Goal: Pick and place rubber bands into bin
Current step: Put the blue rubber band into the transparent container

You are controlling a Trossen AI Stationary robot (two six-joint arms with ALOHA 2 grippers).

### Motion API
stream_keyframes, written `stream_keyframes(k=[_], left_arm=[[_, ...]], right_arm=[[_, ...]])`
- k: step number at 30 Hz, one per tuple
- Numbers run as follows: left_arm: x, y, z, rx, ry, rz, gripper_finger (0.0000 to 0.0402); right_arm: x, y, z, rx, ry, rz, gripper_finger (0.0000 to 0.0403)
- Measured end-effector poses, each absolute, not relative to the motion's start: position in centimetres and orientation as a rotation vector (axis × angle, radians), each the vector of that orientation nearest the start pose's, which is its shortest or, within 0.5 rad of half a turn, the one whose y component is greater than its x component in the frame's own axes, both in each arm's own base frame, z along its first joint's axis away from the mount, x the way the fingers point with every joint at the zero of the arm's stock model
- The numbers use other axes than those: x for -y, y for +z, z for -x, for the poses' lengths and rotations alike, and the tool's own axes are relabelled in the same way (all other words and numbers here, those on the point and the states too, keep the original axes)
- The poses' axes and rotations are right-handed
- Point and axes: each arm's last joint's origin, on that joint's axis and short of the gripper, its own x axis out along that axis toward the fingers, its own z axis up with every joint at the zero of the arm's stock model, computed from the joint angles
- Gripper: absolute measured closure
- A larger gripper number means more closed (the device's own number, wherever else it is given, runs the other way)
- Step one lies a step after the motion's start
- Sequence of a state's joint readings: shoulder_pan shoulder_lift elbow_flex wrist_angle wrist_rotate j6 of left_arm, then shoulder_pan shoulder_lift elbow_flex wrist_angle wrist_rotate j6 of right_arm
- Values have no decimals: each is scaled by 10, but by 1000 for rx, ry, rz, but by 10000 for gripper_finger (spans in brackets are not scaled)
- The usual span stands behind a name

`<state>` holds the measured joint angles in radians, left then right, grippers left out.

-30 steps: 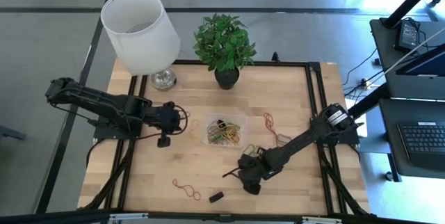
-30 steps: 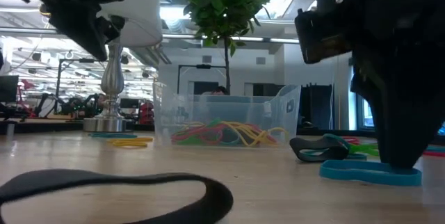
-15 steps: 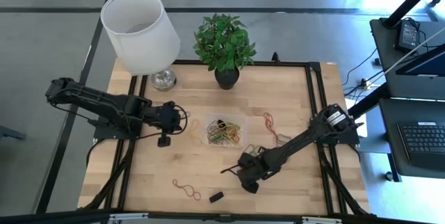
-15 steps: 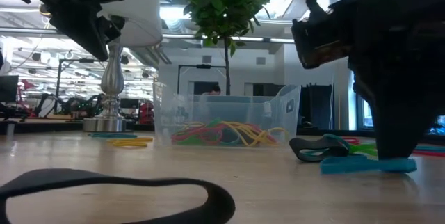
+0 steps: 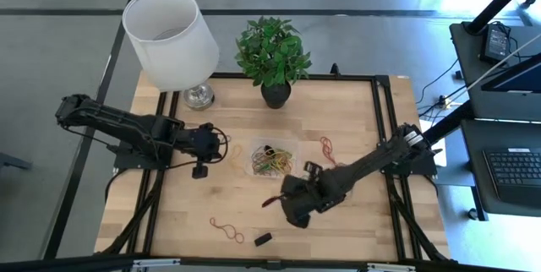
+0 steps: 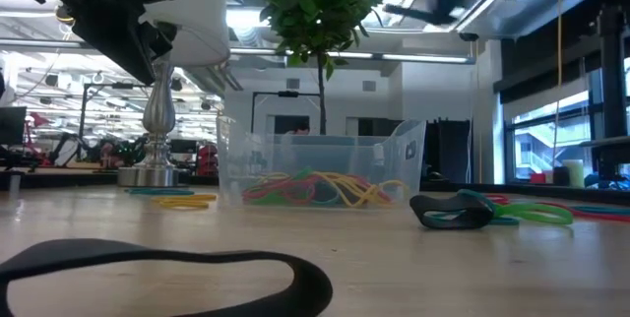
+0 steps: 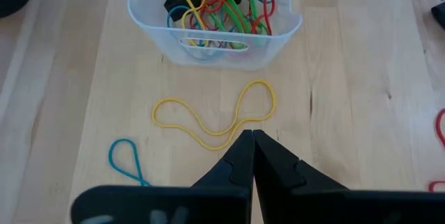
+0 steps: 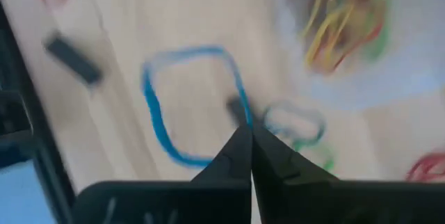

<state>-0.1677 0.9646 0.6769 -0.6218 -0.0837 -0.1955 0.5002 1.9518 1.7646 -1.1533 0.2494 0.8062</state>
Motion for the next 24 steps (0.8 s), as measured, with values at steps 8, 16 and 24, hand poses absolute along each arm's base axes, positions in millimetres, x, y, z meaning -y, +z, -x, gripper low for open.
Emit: stream_keyframes(k=[8,16,24], left_arm=[[28,233,-180,-892,9,70,400],[28,233,-180,-886,8,71,400],[28,233,-180,-885,8,71,400]], right_arm=[[-122,301,-379,-1102,-374,-200,402],[-68,279,-405,-1180,-406,-208,403],[-62,222,-426,-1372,-336,-215,403]])
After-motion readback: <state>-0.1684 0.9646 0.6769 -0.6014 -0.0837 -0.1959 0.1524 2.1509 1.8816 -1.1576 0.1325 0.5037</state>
